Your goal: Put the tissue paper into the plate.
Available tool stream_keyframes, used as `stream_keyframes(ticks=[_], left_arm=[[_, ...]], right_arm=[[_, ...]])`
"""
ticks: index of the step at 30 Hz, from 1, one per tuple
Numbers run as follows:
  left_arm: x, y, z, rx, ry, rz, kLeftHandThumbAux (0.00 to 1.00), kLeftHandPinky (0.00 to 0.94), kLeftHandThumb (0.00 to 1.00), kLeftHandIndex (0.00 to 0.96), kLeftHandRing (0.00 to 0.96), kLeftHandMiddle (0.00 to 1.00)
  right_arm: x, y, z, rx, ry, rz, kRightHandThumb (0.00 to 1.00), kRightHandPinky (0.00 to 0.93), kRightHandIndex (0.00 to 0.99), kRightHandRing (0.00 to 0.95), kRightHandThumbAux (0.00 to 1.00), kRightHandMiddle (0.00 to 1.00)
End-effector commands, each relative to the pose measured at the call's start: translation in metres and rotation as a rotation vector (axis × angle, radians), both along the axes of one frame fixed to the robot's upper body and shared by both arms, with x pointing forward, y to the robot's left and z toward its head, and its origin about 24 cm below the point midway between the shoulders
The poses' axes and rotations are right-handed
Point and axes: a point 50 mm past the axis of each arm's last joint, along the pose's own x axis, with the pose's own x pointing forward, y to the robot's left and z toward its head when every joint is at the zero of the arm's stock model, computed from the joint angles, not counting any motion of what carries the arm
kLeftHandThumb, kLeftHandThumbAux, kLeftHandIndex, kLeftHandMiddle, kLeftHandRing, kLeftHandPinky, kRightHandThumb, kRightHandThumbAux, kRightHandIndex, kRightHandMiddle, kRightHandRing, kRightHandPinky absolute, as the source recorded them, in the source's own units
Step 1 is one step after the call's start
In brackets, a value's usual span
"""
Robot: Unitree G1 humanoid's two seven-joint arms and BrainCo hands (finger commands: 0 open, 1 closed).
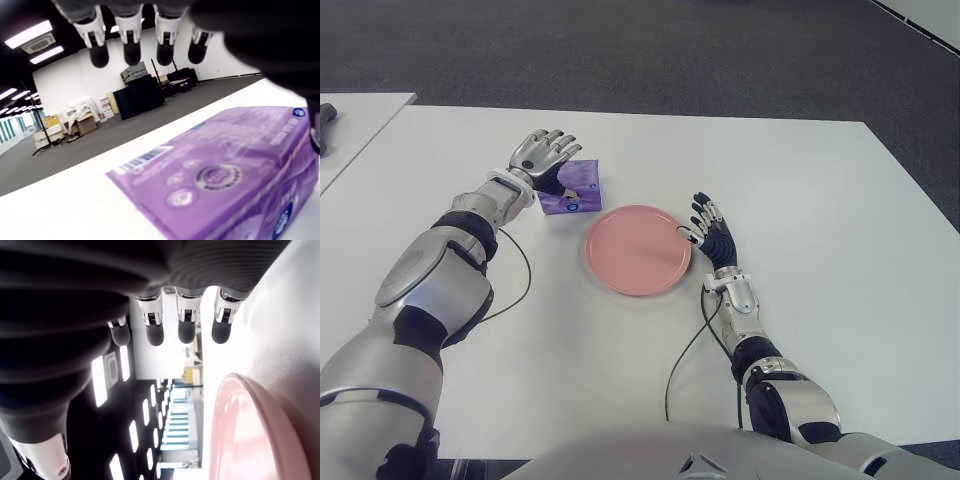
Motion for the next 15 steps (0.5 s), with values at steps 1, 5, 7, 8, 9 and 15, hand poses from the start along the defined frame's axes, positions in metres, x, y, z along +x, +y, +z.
stream_keyframes(ticks=[1, 5, 7, 8, 9, 15], left_arm=[[-0.005, 0.006, -0.011, 0.02, 0.048, 0.042, 0.373, 0.0, 0.072, 0.0, 0.0, 0.0], [-0.006, 0.007, -0.017, 0.039, 0.071, 0.057, 0.378, 0.0, 0.076, 0.0, 0.0, 0.0], [-0.007, 0.007, -0.019, 0.048, 0.081, 0.06, 0.379, 0.0, 0.078, 0.0, 0.0, 0.0], [-0.007, 0.007, -0.02, 0.051, 0.084, 0.061, 0.378, 0.0, 0.079, 0.0, 0.0, 0.0], [-0.008, 0.007, -0.021, 0.054, 0.088, 0.062, 0.377, 0.0, 0.08, 0.0, 0.0, 0.0], [-0.011, 0.006, -0.03, 0.078, 0.12, 0.069, 0.361, 0.0, 0.073, 0.0, 0.0, 0.0]], right_arm=[[-0.045, -0.005, -0.052, 0.037, 0.239, -0.044, 0.096, 0.055, 0.062, 0.013, 0.706, 0.03], [-0.045, -0.005, -0.052, 0.037, 0.239, -0.044, 0.096, 0.055, 0.062, 0.013, 0.706, 0.03], [-0.045, -0.006, -0.052, 0.037, 0.239, -0.044, 0.096, 0.055, 0.062, 0.013, 0.706, 0.03], [-0.045, -0.006, -0.052, 0.037, 0.239, -0.044, 0.096, 0.055, 0.062, 0.013, 0.706, 0.03], [-0.045, -0.006, -0.052, 0.037, 0.239, -0.044, 0.096, 0.055, 0.062, 0.013, 0.706, 0.03], [-0.046, -0.007, -0.052, 0.037, 0.239, -0.045, 0.096, 0.055, 0.062, 0.013, 0.706, 0.03]])
